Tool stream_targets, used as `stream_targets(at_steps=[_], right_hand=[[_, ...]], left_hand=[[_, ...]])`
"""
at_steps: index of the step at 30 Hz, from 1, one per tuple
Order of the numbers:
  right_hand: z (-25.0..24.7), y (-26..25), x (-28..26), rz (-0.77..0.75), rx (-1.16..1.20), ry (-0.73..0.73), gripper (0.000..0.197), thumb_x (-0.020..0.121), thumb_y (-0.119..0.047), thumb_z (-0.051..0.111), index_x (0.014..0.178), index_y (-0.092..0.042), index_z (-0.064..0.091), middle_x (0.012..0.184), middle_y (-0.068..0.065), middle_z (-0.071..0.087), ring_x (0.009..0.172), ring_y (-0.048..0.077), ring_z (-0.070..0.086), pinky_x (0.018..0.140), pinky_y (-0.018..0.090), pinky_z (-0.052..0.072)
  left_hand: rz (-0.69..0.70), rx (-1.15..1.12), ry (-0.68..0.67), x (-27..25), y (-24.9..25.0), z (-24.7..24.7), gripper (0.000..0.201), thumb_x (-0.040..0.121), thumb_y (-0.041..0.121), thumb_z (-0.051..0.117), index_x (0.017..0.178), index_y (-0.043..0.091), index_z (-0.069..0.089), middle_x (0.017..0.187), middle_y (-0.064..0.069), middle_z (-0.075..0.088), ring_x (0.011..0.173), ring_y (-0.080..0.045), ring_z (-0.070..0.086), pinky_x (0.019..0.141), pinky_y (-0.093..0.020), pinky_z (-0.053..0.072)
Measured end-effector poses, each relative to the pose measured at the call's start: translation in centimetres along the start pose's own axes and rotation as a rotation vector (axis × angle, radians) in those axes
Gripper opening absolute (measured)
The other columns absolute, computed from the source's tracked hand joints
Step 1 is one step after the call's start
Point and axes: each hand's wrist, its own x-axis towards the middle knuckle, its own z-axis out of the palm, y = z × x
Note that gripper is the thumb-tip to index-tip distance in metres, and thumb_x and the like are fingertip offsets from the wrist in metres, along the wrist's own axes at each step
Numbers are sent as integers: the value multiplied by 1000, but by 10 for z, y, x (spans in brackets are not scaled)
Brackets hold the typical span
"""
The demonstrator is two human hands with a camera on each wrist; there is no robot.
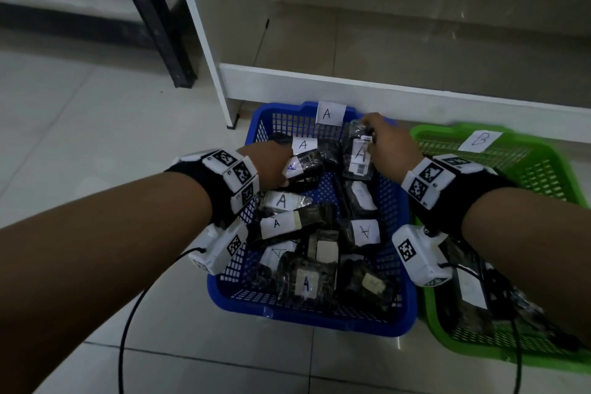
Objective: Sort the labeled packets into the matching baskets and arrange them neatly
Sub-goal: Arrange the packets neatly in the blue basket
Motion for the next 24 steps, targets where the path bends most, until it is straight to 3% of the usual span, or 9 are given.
stream_targets(at_steps=[4, 9, 11, 13, 15, 17, 20, 24], right_hand=[[-5, -5, 13, 8, -127, -115, 37, 89, -5, 52, 126, -6, 52, 124, 16, 58, 111, 33, 55, 85, 31, 41], [-14, 5, 20, 76, -324, -241, 27, 88, -8, 51, 112, -2, 63, 113, 17, 63, 102, 32, 60, 75, 28, 43], [-13, 8, 16, 89, -399, -263, 29, 87, -11, 49, 112, -5, 63, 111, 17, 63, 101, 34, 59, 84, 33, 47], [-7, 6, 10, 39, -564, -216, 27, 87, -8, 49, 111, -6, 62, 114, 18, 57, 105, 35, 53, 92, 38, 44], [-3, 1, 1, 9, -691, -79, 27, 87, -10, 50, 112, -10, 61, 121, 16, 46, 112, 36, 42, 96, 43, 35], [-1, 1, -8, -33, -739, -13, 30, 89, -13, 47, 118, -13, 53, 120, 13, 48, 116, 33, 39, 97, 45, 30], [0, 7, -20, -55, -753, -119, 36, 89, -13, 47, 125, -14, 43, 120, 10, 55, 126, 32, 34, 102, 49, 25], [-3, 7, -23, -61, -735, -164, 24, 91, -28, 49, 112, -17, 52, 121, 6, 55, 127, 30, 30, 105, 51, 20]], left_hand=[[-11, 0, 17, 3, -1, 2, 56, 88, 34, 63, 133, 8, 43, 127, -14, 54, 113, -28, 54, 78, -29, 39], [-6, 1, 32, 4, 0, 6, 55, 88, 35, 63, 130, 7, 43, 125, -14, 55, 112, -28, 55, 76, -28, 37], [-12, 1, 29, 5, 1, 7, 55, 87, 35, 63, 129, 7, 43, 124, -14, 56, 111, -28, 56, 78, -30, 41], [-18, -1, 24, 6, 2, 7, 55, 87, 35, 63, 130, 6, 43, 124, -14, 56, 111, -29, 56, 81, -32, 44], [-22, -4, 21, 6, 3, 6, 54, 87, 34, 64, 128, 6, 45, 123, -14, 57, 110, -28, 56, 82, -33, 45], [-23, -12, 18, 7, 2, 6, 54, 86, 35, 64, 128, 6, 46, 122, -14, 57, 110, -28, 57, 82, -33, 45], [-16, -12, 26, 8, 1, 8, 54, 85, 35, 65, 127, 7, 46, 121, -13, 58, 109, -28, 57, 79, -32, 45], [0, -7, 16, 7, 0, 9, 50, 88, 33, 62, 128, 6, 47, 122, -13, 58, 109, -28, 57, 81, -33, 45]])
